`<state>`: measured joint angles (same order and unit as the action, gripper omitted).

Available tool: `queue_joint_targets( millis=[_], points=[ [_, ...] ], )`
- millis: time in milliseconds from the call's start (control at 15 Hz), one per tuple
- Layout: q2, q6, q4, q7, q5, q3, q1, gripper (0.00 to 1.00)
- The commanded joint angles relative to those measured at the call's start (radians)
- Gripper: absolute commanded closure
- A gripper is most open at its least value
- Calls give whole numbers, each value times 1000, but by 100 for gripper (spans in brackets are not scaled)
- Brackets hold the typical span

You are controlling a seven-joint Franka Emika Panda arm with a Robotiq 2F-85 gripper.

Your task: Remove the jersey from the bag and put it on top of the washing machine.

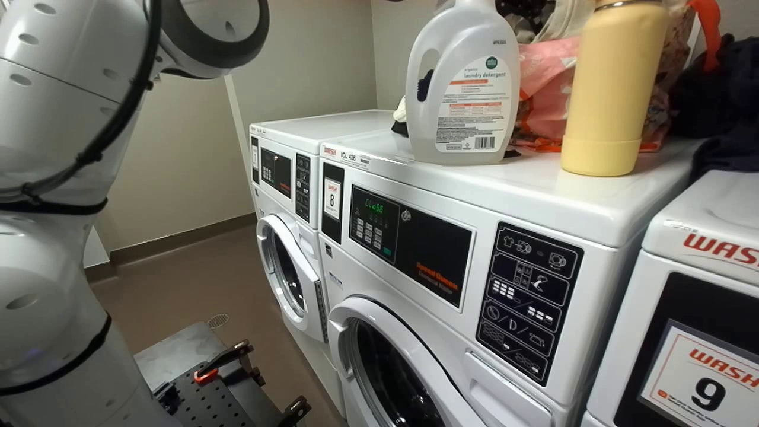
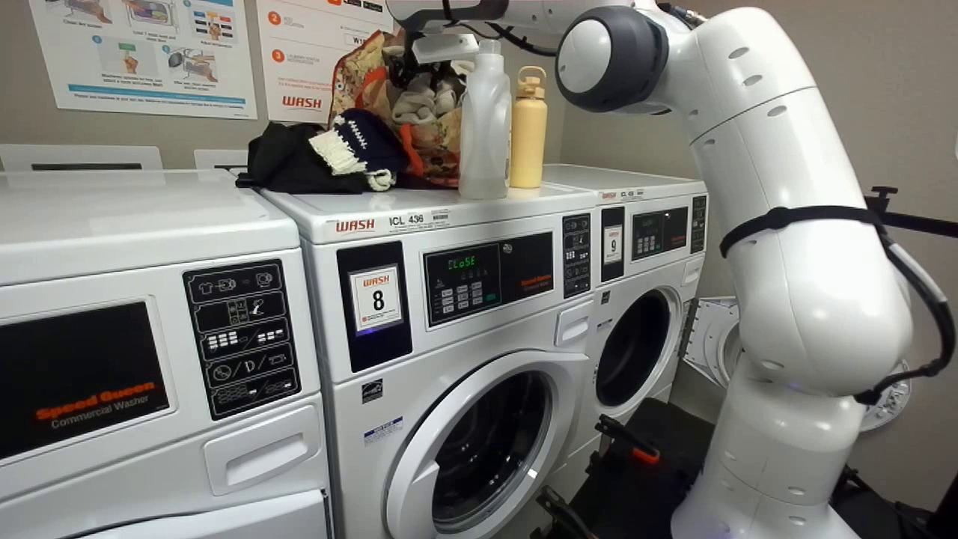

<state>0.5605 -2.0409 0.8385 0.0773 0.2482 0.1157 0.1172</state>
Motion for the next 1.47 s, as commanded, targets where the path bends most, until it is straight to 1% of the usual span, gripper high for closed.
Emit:
queue_joint_targets(
  millis=[0,200,333,400,467,533,600,667,733,1133,1400],
  points=[
    [30,32,-51,34,42,27,-13,51],
    [30,39,-58,36,59,35,-20,74],
    [26,58,-65,40,66,34,-21,88],
    [24,81,-73,51,68,36,-24,96],
    [21,97,-80,66,65,36,-25,99],
    [16,109,-88,85,60,34,-26,100],
    [9,118,-97,109,60,35,-29,96],
    [2,119,-105,129,62,35,-33,98],
    [-10,116,-111,161,66,37,-39,96],
    [-89,90,-149,250,72,29,-82,96],
    [-161,93,-135,221,97,17,-145,96]
  ],
)
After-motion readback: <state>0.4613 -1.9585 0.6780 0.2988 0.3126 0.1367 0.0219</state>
